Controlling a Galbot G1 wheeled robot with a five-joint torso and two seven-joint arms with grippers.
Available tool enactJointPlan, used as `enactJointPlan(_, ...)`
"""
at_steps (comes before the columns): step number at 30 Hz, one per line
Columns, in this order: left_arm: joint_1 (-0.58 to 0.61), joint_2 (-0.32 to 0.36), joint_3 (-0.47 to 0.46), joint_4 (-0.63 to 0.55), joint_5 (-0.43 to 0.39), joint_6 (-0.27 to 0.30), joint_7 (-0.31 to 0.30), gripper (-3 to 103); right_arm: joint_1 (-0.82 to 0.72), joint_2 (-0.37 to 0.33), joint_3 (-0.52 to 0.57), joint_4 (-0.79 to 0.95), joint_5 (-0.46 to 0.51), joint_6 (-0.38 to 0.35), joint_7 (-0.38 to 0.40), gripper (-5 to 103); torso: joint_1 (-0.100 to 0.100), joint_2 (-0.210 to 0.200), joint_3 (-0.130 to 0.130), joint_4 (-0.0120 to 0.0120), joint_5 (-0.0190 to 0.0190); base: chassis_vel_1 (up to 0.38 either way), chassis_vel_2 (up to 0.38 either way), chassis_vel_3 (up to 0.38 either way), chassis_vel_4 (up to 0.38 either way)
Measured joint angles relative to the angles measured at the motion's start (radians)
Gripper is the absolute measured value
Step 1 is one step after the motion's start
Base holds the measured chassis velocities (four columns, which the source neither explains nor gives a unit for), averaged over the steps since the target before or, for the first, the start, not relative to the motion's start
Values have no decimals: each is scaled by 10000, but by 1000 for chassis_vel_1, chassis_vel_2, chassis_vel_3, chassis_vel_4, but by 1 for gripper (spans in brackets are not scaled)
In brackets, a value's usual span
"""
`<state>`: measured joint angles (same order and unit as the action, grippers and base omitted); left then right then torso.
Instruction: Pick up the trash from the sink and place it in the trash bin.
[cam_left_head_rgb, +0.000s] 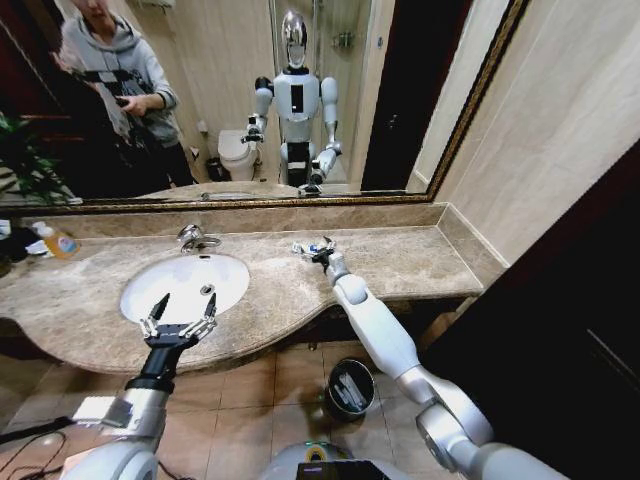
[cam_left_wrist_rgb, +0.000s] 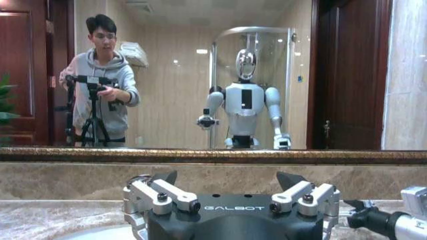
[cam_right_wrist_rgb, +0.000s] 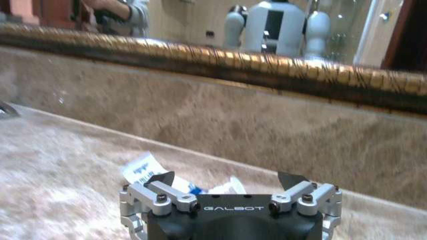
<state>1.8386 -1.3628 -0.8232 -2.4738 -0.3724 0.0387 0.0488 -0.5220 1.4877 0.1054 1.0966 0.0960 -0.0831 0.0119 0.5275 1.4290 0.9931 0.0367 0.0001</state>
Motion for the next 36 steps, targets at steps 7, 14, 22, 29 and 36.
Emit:
enactJointPlan(7,0,0,0,0,0,0,0,100,202,298,-42,-681,-2,348,-38,100,-1,2,-1,1,-1,0,0,0,0)
enactJointPlan(14,0,0,0,0,0,0,0,100,366,460,22,-1203,-446,518,106,95,0,2,0,1,-1,0,0,0,0)
enactJointPlan(22,0,0,0,-1,0,0,0,100,429,389,30,-1201,-583,481,182,76,0,1,-1,1,-1,0,0,0,0)
enactJointPlan(29,0,0,0,0,0,0,0,100,384,301,-31,-1036,-571,335,176,56,0,2,-1,1,-1,0,0,0,0)
enactJointPlan(36,0,0,0,0,0,0,0,100,283,188,-79,-802,-526,238,158,37,0,2,-1,1,0,0,0,0,0)
